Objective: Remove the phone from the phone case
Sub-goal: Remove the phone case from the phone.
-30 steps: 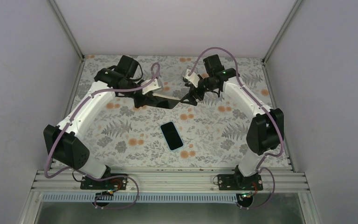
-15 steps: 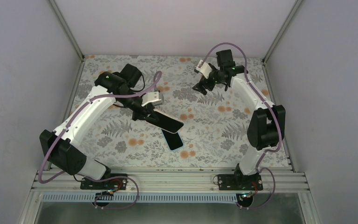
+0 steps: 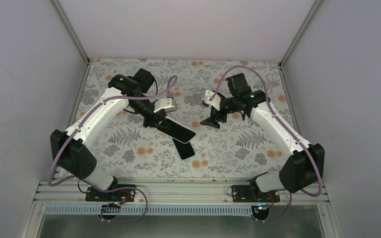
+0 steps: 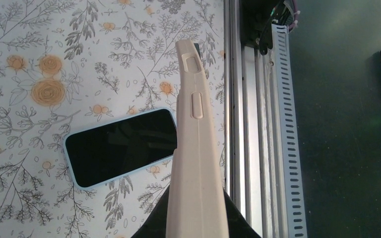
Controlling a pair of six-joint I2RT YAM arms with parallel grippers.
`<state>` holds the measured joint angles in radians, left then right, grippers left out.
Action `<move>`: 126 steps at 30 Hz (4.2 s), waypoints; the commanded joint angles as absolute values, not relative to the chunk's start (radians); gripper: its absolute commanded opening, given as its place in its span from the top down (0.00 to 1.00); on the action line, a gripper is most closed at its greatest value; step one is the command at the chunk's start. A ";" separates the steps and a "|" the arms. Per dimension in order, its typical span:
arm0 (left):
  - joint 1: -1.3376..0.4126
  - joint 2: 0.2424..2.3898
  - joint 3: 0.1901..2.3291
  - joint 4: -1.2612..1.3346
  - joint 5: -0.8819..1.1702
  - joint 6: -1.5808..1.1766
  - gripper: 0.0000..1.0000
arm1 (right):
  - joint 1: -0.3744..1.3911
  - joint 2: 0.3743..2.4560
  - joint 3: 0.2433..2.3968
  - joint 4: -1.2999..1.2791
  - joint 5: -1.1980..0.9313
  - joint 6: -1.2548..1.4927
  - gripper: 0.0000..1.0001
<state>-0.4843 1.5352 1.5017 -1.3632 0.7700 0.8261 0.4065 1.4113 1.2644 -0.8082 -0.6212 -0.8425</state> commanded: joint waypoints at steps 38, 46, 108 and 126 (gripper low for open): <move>-0.462 1.567 1.586 -1.357 0.837 0.859 0.98 | 0.469 1.450 1.239 -0.844 -0.759 -0.824 0.05; -0.462 1.563 1.583 -1.358 0.850 0.857 0.98 | 0.468 1.460 1.239 -0.797 -0.732 -0.799 0.06; -0.320 1.617 1.769 -1.014 0.777 0.731 0.98 | 0.803 1.876 1.842 -1.139 -1.329 -0.860 0.23; -0.321 1.638 1.805 -1.078 0.725 0.756 0.82 | 0.807 1.741 1.695 -0.910 -1.245 -0.659 0.97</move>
